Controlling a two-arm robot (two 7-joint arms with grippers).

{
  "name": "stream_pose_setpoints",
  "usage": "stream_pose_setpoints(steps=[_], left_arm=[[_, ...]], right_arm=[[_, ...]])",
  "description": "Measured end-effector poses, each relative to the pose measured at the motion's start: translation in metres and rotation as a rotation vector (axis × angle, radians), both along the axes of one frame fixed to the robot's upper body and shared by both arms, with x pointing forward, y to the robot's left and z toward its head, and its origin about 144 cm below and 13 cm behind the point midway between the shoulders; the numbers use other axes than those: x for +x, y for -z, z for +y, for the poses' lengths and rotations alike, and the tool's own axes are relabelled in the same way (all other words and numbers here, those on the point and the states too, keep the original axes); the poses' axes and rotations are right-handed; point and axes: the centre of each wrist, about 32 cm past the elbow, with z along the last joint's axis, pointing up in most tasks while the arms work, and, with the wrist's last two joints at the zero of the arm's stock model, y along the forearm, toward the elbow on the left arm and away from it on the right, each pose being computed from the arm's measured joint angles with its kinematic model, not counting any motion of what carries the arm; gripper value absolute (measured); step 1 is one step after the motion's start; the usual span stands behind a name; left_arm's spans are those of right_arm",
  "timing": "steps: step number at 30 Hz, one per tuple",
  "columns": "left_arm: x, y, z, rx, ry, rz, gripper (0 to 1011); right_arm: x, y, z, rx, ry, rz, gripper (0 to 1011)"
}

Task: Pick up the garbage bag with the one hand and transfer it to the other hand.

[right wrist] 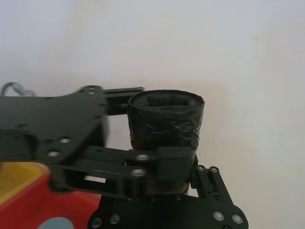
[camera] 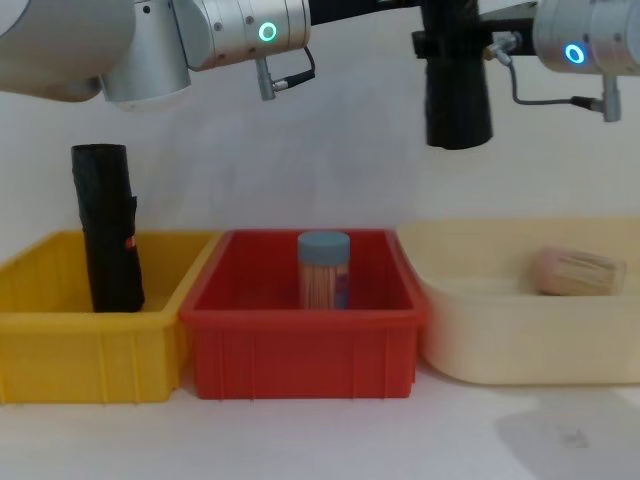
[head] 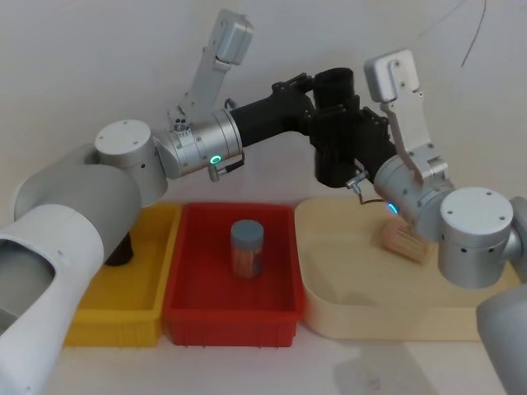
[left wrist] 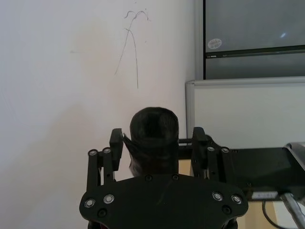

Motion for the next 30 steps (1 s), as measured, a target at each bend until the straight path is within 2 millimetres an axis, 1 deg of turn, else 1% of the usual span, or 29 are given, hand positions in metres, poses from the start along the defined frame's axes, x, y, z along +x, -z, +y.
stream_pose_setpoints(steps=[1, 2, 4, 5, 17, 18, 21, 22, 25, 26, 27, 28, 30], left_arm=[[0.000, 0.000, 0.000, 0.000, 0.000, 0.000, 871], [0.000, 0.000, 0.000, 0.000, 0.000, 0.000, 919], [0.000, 0.000, 0.000, 0.000, 0.000, 0.000, 952], [0.000, 0.000, 0.000, 0.000, 0.000, 0.000, 997], [0.000, 0.000, 0.000, -0.001, 0.000, 0.000, 1000], [0.000, 0.000, 0.000, 0.000, 0.000, 0.000, 1000], [0.000, 0.000, 0.000, 0.000, 0.000, 0.000, 1000], [0.000, 0.000, 0.000, 0.000, 0.000, 0.000, 1000], [0.000, 0.000, 0.000, 0.000, 0.000, 0.000, 1000], [0.000, 0.000, 0.000, 0.000, 0.000, 0.000, 1000], [0.000, 0.000, 0.000, 0.000, 0.000, 0.000, 1000], [0.000, 0.000, 0.000, 0.000, 0.000, 0.000, 1000], [0.000, 0.000, 0.000, -0.001, 0.000, 0.000, 1000]], right_arm=[[0.000, 0.000, -0.003, -0.003, 0.024, -0.003, 601], [0.000, 0.000, -0.004, -0.004, 0.031, -0.004, 601], [0.000, -0.001, -0.007, -0.005, 0.049, -0.006, 601], [0.000, -0.001, -0.010, -0.007, 0.066, -0.006, 601], [0.000, -0.001, -0.035, -0.022, 0.224, 0.006, 608], [0.000, 0.000, -0.038, -0.025, 0.248, 0.009, 666], [0.000, 0.000, -0.044, -0.028, 0.283, 0.015, 717], [0.000, 0.000, -0.048, -0.030, 0.307, 0.019, 770], [0.000, 0.001, -0.054, -0.033, 0.342, 0.024, 824], [0.000, 0.001, -0.057, -0.035, 0.367, 0.028, 875], [0.001, 0.001, -0.059, -0.035, 0.376, 0.030, 901], [0.001, 0.002, -0.063, -0.038, 0.401, 0.035, 901], [0.001, 0.003, -0.068, -0.040, 0.425, 0.039, 966]])
